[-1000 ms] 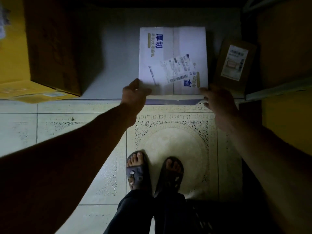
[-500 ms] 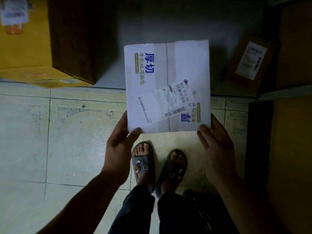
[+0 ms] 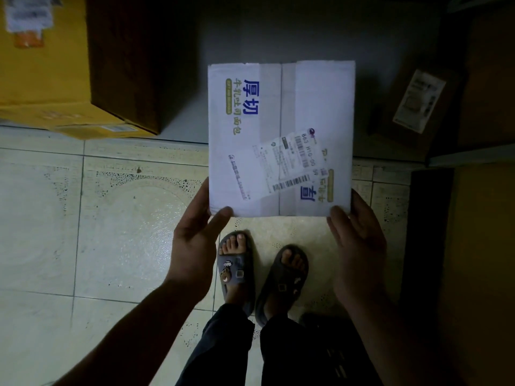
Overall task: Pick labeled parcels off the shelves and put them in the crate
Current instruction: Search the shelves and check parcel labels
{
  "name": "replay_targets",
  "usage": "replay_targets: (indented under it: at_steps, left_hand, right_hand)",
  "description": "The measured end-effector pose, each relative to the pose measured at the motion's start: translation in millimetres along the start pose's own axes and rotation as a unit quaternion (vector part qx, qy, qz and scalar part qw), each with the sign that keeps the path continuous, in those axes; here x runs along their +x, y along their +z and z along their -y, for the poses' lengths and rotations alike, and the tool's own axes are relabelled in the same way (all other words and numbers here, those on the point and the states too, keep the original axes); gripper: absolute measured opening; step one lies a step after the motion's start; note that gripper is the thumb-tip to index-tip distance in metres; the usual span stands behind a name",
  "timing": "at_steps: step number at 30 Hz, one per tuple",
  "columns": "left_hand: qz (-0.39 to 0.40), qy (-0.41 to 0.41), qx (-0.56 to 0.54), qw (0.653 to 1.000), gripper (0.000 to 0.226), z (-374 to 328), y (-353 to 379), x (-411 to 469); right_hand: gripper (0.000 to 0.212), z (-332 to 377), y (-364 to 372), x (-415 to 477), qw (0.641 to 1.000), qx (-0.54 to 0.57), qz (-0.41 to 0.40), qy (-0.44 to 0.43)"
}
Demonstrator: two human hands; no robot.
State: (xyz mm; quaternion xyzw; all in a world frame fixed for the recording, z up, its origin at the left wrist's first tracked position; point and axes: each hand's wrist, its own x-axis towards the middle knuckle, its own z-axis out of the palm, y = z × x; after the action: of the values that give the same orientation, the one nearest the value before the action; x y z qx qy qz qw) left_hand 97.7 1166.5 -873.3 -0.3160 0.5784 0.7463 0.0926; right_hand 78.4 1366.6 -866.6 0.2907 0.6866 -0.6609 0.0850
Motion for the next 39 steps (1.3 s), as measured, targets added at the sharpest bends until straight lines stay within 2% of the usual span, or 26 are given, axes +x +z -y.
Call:
replay_targets:
  at_steps: [4,8,12,20,23,28,31,33,34,36,37,39]
  left_hand:
    - [-0.007,-0.015,0.011,1.000,0.059,-9,5,34]
    - [-0.024,-0.033,0.018,0.999,0.055,-26,3,78]
    - [-0.010,-0.029,0.060,0.998,0.053,-43,5,117]
    - [-0.017,-0.042,0.154,0.987,0.040,-70,5,169]
    - [-0.035,-0.049,0.185,0.981,0.030,-73,4,175]
    - [-0.060,-0.045,0.256,0.964,0.029,-72,2,179]
    - [-0.111,-0.011,0.293,0.949,0.039,-66,-2,174]
    - [-0.148,0.073,0.291,0.942,0.032,-64,-3,163]
    - [-0.129,0.119,0.284,0.943,0.026,-65,6,157]
    - [-0.048,0.171,0.293,0.939,0.022,-64,14,140]
    - [0.001,0.184,0.306,0.934,0.023,-62,23,133]
    - [0.083,0.185,0.328,0.923,0.026,-54,45,119]
  right_hand:
    - [0.026,6,20,34,0.999,-0.051,-0.005,-0.004]
    - [0.018,15,45,74,0.993,-0.117,0.022,0.014]
    - [0.015,24,63,107,0.991,-0.136,0.020,0.001]
    - [0.034,34,87,135,0.986,-0.145,0.077,0.028]
    - [0.035,36,92,137,0.982,-0.153,0.101,0.037]
    - [0.037,38,97,138,0.980,-0.157,0.116,0.050]
    - [0.025,36,94,134,0.978,-0.174,0.097,0.065]
    - [0.010,32,84,130,0.978,-0.183,0.068,0.078]
    - [0.008,32,74,131,0.978,-0.183,0.050,0.082]
    - [0.027,25,60,131,0.978,-0.178,0.037,0.101]
    - [0.035,20,49,131,0.977,-0.178,0.032,0.110]
    - [0.036,9,24,133,0.977,-0.177,0.014,0.121]
